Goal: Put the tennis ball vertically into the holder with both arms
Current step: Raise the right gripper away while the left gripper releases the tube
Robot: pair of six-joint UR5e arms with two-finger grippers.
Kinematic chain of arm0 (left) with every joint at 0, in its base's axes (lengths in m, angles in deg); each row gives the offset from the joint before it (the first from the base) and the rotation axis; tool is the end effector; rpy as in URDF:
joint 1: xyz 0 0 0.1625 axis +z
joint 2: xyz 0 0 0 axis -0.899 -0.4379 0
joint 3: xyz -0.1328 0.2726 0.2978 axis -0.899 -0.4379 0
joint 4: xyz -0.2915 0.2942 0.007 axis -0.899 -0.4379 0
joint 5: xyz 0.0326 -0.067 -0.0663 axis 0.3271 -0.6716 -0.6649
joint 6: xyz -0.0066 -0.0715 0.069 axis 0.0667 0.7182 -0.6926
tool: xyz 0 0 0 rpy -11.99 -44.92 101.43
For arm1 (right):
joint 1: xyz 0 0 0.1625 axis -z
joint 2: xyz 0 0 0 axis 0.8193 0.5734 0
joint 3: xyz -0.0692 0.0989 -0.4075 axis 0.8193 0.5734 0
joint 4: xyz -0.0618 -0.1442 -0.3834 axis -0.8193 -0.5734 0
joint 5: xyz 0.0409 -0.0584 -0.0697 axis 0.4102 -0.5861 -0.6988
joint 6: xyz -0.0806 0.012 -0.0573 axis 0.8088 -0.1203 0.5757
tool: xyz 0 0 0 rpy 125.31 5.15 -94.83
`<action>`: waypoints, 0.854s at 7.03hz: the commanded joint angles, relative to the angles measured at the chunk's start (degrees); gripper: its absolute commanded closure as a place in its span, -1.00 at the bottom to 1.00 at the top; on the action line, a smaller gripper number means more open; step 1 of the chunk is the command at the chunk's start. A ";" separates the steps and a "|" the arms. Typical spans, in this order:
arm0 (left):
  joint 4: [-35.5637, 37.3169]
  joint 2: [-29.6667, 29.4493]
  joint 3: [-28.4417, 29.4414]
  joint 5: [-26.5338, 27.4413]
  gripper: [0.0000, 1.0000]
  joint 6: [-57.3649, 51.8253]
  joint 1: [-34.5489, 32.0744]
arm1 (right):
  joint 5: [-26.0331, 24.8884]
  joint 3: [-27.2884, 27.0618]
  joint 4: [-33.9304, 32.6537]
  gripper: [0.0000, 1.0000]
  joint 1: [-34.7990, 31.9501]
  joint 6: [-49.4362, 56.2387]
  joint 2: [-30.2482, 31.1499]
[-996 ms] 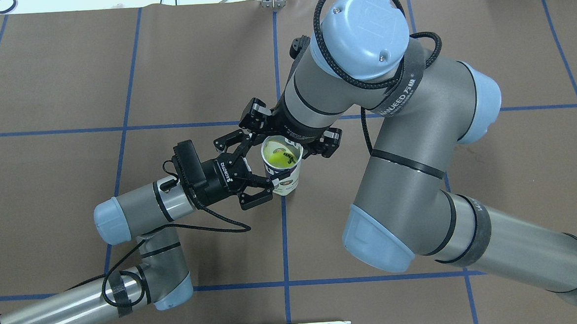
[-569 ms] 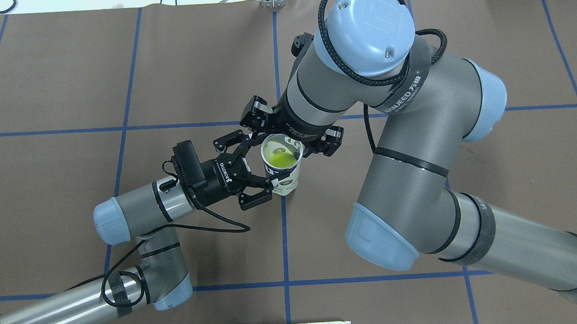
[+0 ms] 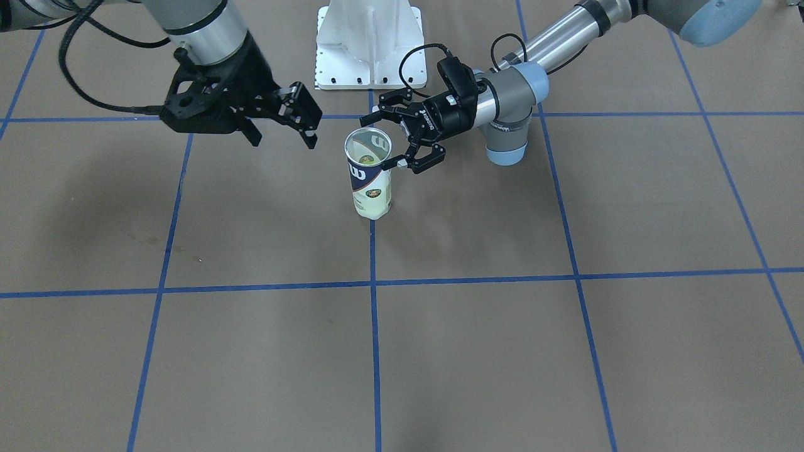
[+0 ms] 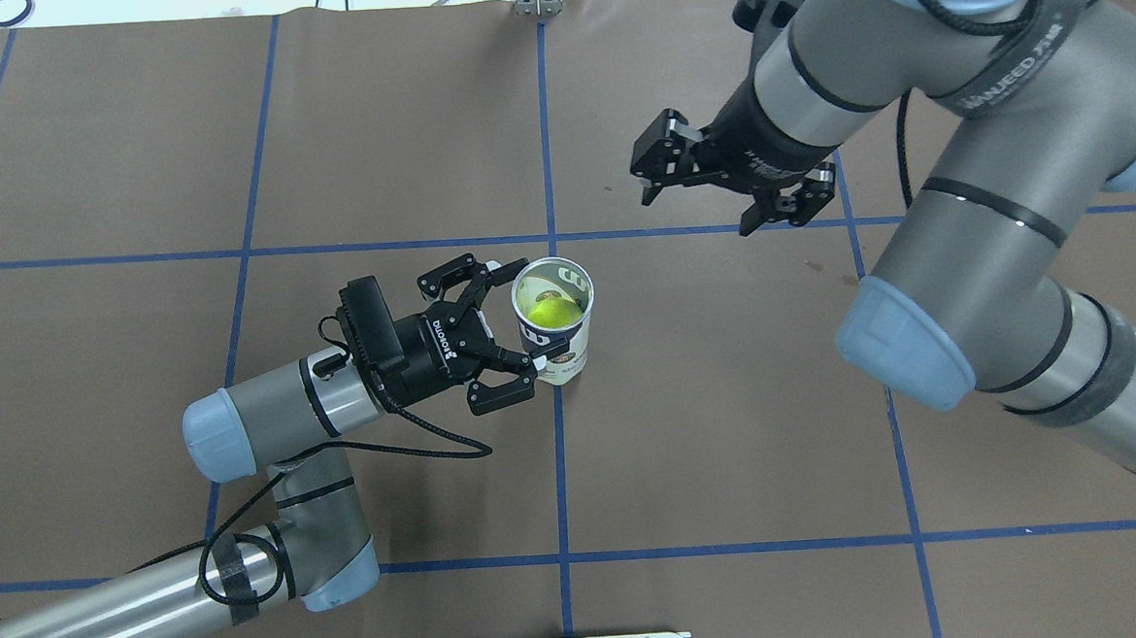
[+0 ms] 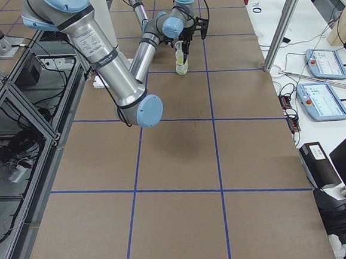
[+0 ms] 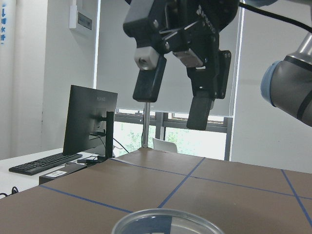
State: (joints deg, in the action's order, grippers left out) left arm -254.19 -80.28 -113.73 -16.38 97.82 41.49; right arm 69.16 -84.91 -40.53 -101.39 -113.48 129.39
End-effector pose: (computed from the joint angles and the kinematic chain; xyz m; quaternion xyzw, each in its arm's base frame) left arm 0.5301 -0.3748 0.2698 0.6741 0.6038 0.1337 0.4039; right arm -0.3399 -0.4717 0.1590 -0.0133 -0.4830 0.1251 0.8665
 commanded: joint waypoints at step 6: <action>9.37 16.12 -12.59 23.30 -0.99 3.69 -9.96 | -0.06 6.60 0.35 -0.99 -11.88 22.52 8.88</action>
State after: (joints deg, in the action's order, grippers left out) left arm -250.92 -65.53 -125.99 -2.53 99.13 33.74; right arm 69.15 -80.02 -40.20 -111.87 -93.30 138.18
